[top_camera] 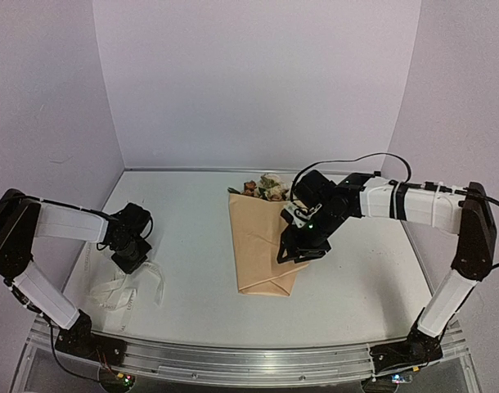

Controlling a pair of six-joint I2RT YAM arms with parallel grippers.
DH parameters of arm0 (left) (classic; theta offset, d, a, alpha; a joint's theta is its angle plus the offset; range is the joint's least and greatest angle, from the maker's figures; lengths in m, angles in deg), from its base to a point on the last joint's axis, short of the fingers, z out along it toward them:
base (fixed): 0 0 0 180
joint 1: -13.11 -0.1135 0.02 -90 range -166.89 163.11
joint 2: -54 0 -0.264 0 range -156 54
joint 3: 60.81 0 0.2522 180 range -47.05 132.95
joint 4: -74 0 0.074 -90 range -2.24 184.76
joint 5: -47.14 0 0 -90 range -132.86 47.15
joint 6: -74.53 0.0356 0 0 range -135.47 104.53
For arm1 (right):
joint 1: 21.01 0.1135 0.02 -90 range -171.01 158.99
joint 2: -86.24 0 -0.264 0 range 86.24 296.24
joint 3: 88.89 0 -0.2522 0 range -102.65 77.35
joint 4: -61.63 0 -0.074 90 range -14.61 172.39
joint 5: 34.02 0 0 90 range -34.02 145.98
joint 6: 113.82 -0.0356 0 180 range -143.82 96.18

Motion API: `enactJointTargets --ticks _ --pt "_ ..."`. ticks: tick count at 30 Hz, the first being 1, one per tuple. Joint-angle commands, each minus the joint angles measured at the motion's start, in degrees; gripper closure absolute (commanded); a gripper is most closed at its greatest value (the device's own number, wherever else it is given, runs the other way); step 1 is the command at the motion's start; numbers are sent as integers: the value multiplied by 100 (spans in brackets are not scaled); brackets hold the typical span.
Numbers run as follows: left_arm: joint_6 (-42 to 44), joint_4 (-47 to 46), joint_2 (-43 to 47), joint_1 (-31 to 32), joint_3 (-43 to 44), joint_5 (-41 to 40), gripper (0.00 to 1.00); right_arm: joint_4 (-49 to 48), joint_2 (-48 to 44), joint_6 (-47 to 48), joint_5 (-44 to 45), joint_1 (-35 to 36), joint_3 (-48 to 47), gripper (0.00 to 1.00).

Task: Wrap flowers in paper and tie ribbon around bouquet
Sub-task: Pick up the ribbon from the corner of the board, then pass from the left arm to the right

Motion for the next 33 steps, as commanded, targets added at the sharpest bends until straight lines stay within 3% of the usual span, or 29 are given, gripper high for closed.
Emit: enactJointTargets --ticks 1,8,17,24,28,33 --pt "1193 -682 492 308 452 698 100 -363 -532 225 472 21 307 46" --pt "1867 -910 592 626 1208 1958 100 -1812 -703 500 595 58 673 44" --pt "1154 -2361 44 925 1590 3483 100 -3544 -92 209 494 117 404 37" --pt "636 -2879 -534 1262 2140 4025 100 -3964 121 723 806 436 336 35" --pt "513 -2937 -759 1402 2363 4124 100 -4064 200 986 984 569 341 28" --pt "453 -2976 -864 1483 2510 4142 100 -3989 464 1105 1248 636 131 27"
